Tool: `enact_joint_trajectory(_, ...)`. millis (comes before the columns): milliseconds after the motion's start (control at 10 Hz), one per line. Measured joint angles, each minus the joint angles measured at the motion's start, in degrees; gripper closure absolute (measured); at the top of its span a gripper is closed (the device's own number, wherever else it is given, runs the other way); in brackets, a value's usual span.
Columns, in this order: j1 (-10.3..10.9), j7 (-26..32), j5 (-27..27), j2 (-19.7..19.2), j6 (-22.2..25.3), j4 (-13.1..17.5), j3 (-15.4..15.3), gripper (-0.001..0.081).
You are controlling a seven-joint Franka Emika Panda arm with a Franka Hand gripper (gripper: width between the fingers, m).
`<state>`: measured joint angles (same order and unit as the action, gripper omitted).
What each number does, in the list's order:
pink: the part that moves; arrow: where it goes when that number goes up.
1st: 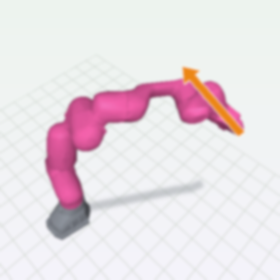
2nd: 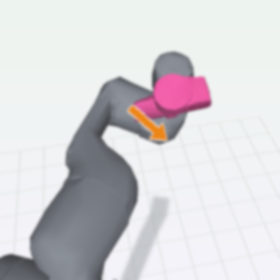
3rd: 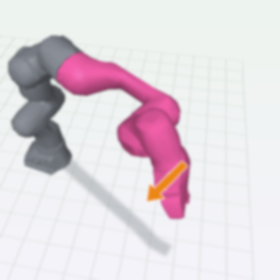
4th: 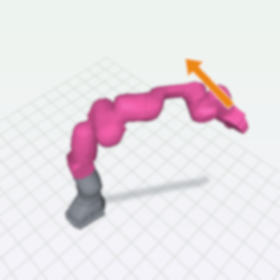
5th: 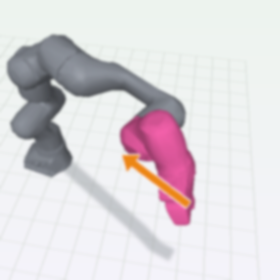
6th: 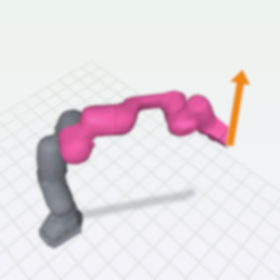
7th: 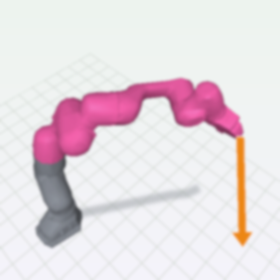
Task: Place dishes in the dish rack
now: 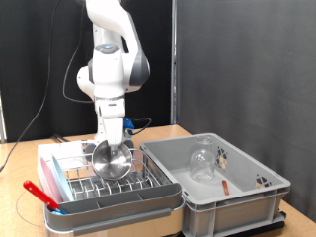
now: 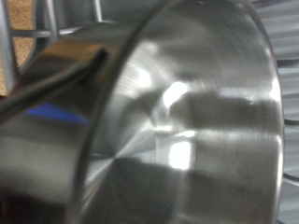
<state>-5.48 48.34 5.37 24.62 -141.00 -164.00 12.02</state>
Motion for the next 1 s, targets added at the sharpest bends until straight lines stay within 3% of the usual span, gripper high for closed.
enact_joint_trajectory(400, 0.3, 0.8, -3.9, -0.3, -0.3, 2.0, 0.5, -0.0002)
enact_joint_trajectory(1000, -0.2, -0.5, -4.1, -1.5, -2.1, 4.3, 1.5, -0.0002)
